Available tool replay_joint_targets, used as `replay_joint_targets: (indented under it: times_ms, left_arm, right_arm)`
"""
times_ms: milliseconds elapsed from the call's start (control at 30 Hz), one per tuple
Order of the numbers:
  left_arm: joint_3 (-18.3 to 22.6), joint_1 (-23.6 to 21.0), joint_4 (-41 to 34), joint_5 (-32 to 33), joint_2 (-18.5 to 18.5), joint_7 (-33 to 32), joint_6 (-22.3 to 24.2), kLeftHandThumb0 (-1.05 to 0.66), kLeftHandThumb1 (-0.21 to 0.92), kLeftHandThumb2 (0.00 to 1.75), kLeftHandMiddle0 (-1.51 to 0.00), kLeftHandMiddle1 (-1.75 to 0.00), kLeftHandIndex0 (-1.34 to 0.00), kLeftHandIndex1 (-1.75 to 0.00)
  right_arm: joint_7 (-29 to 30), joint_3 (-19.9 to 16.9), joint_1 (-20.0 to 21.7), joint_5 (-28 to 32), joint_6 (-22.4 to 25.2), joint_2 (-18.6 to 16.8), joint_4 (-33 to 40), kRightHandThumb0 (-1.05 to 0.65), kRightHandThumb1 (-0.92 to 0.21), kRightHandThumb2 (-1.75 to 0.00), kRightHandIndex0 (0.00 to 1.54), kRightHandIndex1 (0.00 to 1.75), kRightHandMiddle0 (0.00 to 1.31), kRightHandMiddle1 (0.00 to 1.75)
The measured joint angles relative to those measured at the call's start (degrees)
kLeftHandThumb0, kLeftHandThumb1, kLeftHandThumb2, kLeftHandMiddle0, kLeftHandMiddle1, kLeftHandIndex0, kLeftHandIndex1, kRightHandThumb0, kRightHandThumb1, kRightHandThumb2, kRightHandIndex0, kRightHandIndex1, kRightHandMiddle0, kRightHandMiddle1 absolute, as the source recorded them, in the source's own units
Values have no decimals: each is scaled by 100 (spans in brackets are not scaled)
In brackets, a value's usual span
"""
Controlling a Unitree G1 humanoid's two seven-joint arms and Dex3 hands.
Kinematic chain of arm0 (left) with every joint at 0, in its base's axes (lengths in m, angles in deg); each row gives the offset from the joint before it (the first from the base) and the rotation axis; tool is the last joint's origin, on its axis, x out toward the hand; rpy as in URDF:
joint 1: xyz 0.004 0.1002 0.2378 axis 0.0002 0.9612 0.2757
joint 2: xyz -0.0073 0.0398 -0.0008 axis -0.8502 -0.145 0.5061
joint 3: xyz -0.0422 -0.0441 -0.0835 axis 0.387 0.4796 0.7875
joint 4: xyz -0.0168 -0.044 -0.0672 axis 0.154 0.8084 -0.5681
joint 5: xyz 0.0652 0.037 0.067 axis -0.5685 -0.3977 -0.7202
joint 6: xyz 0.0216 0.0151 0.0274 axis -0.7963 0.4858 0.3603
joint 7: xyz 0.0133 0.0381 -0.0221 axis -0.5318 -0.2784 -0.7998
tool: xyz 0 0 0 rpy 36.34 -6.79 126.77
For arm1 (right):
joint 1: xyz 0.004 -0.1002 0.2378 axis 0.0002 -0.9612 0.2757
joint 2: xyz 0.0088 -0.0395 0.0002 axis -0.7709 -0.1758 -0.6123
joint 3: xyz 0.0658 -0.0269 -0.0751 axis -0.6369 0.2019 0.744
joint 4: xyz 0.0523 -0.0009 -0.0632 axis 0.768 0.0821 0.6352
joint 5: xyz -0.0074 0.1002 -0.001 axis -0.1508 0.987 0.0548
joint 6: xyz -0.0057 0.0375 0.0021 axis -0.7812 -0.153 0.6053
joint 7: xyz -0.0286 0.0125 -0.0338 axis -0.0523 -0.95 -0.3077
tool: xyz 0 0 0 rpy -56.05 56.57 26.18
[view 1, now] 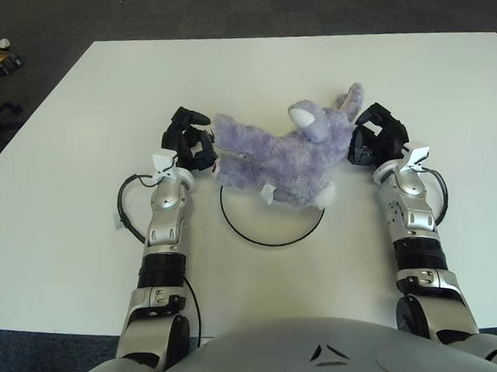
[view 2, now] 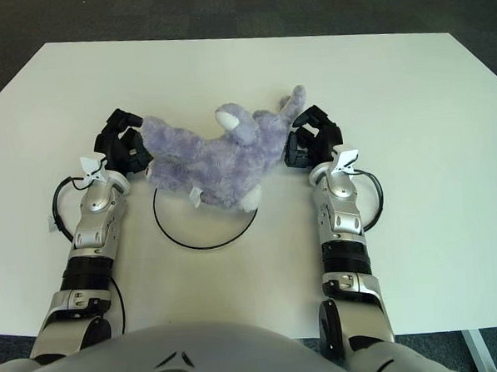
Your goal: Put the doll into the plate.
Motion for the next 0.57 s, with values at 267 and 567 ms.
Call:
replay_joint_targets:
  times_ms: [267, 567]
  left_arm:
    - [-17, 0, 2, -7, 0, -2, -7, -1, 27, 138, -53, -175, -52, -175]
    - [-19, 0, 1, -4, 6, -2, -7, -1, 27, 138, -54, -175, -52, -174]
  right_arm:
    - [-8, 0, 0, 0, 0, 5, 0, -1, -10, -154, 79, 166, 57, 175]
    - [-18, 0, 0, 0, 0, 8, 0, -1, -11, -154, 78, 167, 56, 175]
